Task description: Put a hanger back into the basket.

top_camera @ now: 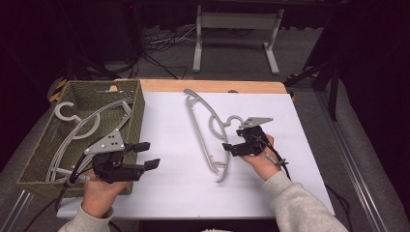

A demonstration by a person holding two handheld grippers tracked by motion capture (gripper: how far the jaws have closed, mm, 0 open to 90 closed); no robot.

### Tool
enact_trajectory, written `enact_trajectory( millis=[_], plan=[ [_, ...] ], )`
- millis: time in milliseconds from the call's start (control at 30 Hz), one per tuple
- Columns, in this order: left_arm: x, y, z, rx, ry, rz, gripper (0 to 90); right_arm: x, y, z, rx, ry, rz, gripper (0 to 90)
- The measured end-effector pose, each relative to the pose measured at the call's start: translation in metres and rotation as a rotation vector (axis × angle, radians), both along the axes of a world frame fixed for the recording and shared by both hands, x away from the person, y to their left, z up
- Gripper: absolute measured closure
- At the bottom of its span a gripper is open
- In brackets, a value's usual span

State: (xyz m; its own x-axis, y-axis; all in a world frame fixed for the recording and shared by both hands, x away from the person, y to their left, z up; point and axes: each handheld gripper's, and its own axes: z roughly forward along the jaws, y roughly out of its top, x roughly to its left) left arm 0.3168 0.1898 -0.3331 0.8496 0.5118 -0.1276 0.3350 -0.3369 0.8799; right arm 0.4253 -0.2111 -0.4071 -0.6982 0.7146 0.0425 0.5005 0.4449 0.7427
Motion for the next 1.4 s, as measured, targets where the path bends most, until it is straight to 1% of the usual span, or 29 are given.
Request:
enact_trajectory(
  millis=[133, 233, 333, 400, 467, 533, 567, 600, 667, 700, 733, 767, 800, 833, 933, 967, 1000, 1033, 1133, 1200, 1267, 1333, 1400],
  plan=[
    [0.0, 0.0, 0.0, -0.002, 0.005, 0.002, 35.2, 0.009, 0.006, -0.011, -0.031, 0.051, -0.017, 19.6],
    [0.0, -0.001, -0.001, 0.0, 0.005, -0.002, 35.2, 0.013, 0.013, -0.017, -0.057, 0.072, -0.015, 19.6],
    [0.0, -0.001, 0.0, 0.0, 0.005, -0.001, 35.3, 0.013, 0.022, -0.024, -0.095, 0.072, -0.005, 21.2],
    [0.0, 0.0, 0.0, -0.001, 0.004, -0.001, 35.3, 0.012, 0.024, -0.024, -0.104, 0.054, -0.001, 23.5],
    [0.0, 0.0, 0.0, 0.0, 0.005, -0.003, 35.3, 0.011, 0.025, -0.023, -0.096, 0.051, 0.014, 31.0],
    [0.0, -0.001, -0.001, -0.001, 0.001, -0.001, 35.3, 0.009, 0.026, -0.02, -0.078, 0.051, 0.044, 48.0],
    [0.0, -0.001, -0.001, 0.001, 0.004, -0.003, 35.3, 0.007, 0.027, -0.018, -0.074, 0.05, 0.079, 61.1],
    [0.001, -0.001, -0.001, 0.005, 0.003, -0.005, 35.3, 0.005, 0.028, -0.018, -0.065, 0.053, 0.106, 69.0],
    [0.001, -0.001, -0.001, 0.004, 0.003, -0.004, 35.4, 0.004, 0.03, -0.018, -0.059, 0.067, 0.131, 79.0],
    [0.001, -0.001, -0.001, 0.002, 0.003, -0.004, 35.4, 0.003, 0.032, -0.019, -0.067, 0.066, 0.146, 78.4],
    [0.001, -0.001, -0.001, 0.002, 0.007, -0.002, 35.4, 0.0, 0.035, -0.02, -0.09, 0.031, 0.114, 75.6],
    [0.001, -0.001, -0.001, 0.004, 0.005, -0.002, 35.4, 0.0, 0.036, -0.021, -0.095, 0.051, 0.125, 85.1],
    [0.001, -0.001, -0.001, 0.005, 0.002, -0.002, 35.4, 0.0, 0.036, -0.023, -0.08, 0.092, 0.149, 90.0],
    [0.001, -0.001, -0.001, 0.002, 0.004, 0.0, 35.4, 0.001, 0.037, -0.026, -0.084, 0.119, 0.164, 90.0],
    [0.001, -0.001, -0.001, 0.002, 0.001, 0.0, 35.5, 0.0, 0.039, -0.032, -0.13, 0.158, 0.185, 90.0],
    [0.001, -0.001, -0.001, 0.002, 0.001, 0.0, 35.5, 0.0, 0.039, -0.032, -0.13, 0.158, 0.185, 90.0],
    [0.001, -0.001, -0.001, 0.006, 0.003, -0.003, 35.5, -0.001, 0.039, -0.034, -0.144, 0.174, 0.183, 90.0],
    [0.001, -0.001, -0.001, 0.006, 0.002, -0.003, 35.5, -0.003, 0.038, -0.033, -0.146, 0.175, 0.183, 90.0],
    [0.001, -0.002, -0.002, 0.001, 0.006, -0.004, 35.5, -0.009, 0.031, -0.031, -0.178, 0.183, 0.184, 90.0],
    [0.001, -0.003, -0.002, -0.001, 0.007, -0.004, 35.5, -0.014, 0.022, -0.03, -0.198, 0.186, 0.185, 90.0],
    [0.002, -0.004, -0.002, 0.002, 0.009, -0.005, 35.5, -0.019, 0.01, -0.029, -0.194, 0.202, 0.174, 90.0],
    [0.002, -0.004, -0.003, 0.005, 0.012, -0.009, 35.5, -0.024, -0.006, -0.028, -0.191, 0.217, 0.164, 90.0],
    [0.001, -0.004, -0.003, 0.005, 0.013, -0.009, 35.5, -0.028, -0.026, -0.028, -0.184, 0.23, 0.143, 90.0]
  ],
)
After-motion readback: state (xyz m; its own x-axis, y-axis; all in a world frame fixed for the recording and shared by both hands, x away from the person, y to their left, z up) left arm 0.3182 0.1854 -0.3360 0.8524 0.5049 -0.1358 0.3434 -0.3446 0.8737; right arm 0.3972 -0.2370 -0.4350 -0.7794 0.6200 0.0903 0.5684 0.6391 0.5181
